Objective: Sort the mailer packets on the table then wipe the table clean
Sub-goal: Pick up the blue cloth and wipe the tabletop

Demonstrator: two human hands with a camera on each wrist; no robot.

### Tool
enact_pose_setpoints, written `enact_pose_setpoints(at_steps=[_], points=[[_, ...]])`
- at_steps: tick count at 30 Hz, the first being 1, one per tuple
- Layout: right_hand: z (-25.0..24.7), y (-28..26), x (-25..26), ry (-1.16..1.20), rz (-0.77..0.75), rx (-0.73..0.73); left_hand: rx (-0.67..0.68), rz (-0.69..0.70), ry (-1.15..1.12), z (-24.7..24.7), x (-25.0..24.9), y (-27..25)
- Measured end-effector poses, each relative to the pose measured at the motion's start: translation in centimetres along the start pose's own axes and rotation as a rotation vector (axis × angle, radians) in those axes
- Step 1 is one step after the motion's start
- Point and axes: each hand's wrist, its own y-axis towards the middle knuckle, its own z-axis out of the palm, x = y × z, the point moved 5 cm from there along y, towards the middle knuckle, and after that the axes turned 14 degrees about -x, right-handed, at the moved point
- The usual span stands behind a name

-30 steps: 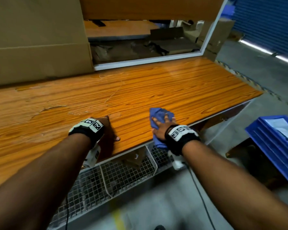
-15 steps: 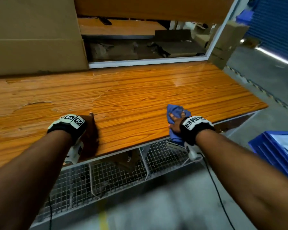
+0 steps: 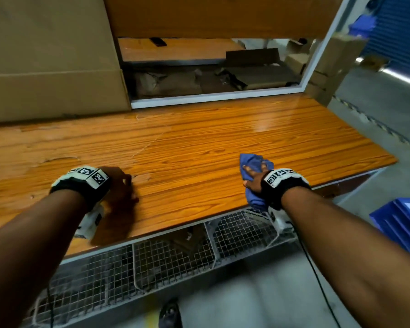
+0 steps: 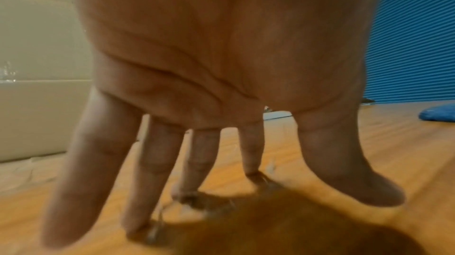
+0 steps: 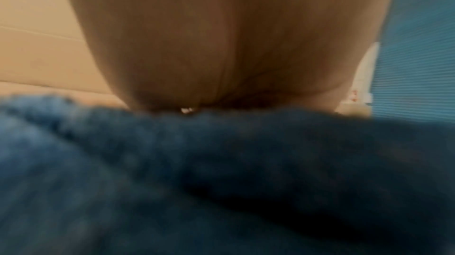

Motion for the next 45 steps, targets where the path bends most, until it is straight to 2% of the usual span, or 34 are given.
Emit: enact_pose_setpoints(at_steps=[2, 5, 7, 9, 10, 12, 14, 16, 18, 21, 26, 28, 30, 33, 35, 37, 40, 42, 45], points=[[-1.1, 0.4, 2.6, 0.011, -0.03, -0.022, 0.003, 0.026, 0.083, -1.1, 0.7, 1.9], [-1.4, -0.9, 12.6, 0.016, -0.302, -0.078, -0.112, 0.017, 0.141, -3.1, 0.5, 4.2], [-1.1, -3.3, 19.5, 0.018, -0.466, -0.054, -0.118, -0.025, 0.102, -3.3, 0.2, 5.0], [-0.1, -4.3, 23.1, 0.007, -0.5, -0.005, -0.115, -0.087, 0.0, -2.6, 0.8, 6.5], [0.0, -4.0, 23.2, 0.007, -0.498, 0.008, -0.118, -0.095, -0.029, -2.2, 1.3, 7.3], [-0.1, -1.7, 20.2, -0.047, -0.475, -0.022, -0.099, -0.158, 0.003, -1.6, 2.7, 8.7], [-0.5, 1.5, 14.2, -0.084, -0.328, -0.01, -0.046, -0.151, 0.026, -1.5, 3.3, 9.1], [-1.2, 3.8, 8.0, -0.071, -0.101, 0.017, -0.007, -0.119, 0.015, -1.1, 3.4, 9.5], [-1.6, 4.6, 5.9, -0.04, 0.001, 0.037, -0.021, -0.104, 0.035, -0.7, 2.9, 9.7], [-2.6, 4.4, 10.8, -0.006, -0.026, 0.033, -0.046, -0.128, 0.101, -0.7, 2.2, 10.1], [-2.9, -0.6, 23.5, -0.026, -0.384, 0.014, -0.034, -0.146, 0.132, -1.1, 1.8, 10.1], [-3.2, -1.0, 24.0, -0.026, -0.426, -0.004, -0.027, -0.157, 0.123, -1.1, 1.9, 10.0], [-2.7, 1.6, 20.9, -0.038, -0.391, -0.022, -0.008, -0.159, 0.095, -1.2, 2.1, 9.8], [-2.6, 5.6, 13.1, -0.009, -0.063, -0.02, -0.001, -0.14, 0.077, -1.4, 2.6, 9.9], [-2.9, 6.8, 11.0, 0.046, 0.054, -0.031, 0.014, -0.116, 0.065, -1.4, 2.5, 9.9], [-3.4, 6.9, 13.9, 0.054, 0.007, -0.023, 0.027, -0.123, 0.063, -1.1, 2.4, 10.6], [-2.2, 5.7, 23.4, 0.037, -0.283, -0.015, 0.045, -0.149, 0.07, -1.1, 2.2, 10.1], [-2.0, 3.7, 27.9, 0.076, -0.38, -0.001, 0.02, -0.15, 0.053, -1.1, 2.0, 9.5], [-3.4, 3.8, 26.6, 0.057, -0.425, -0.033, 0.028, -0.137, 0.062, -1.4, 1.8, 9.1]])
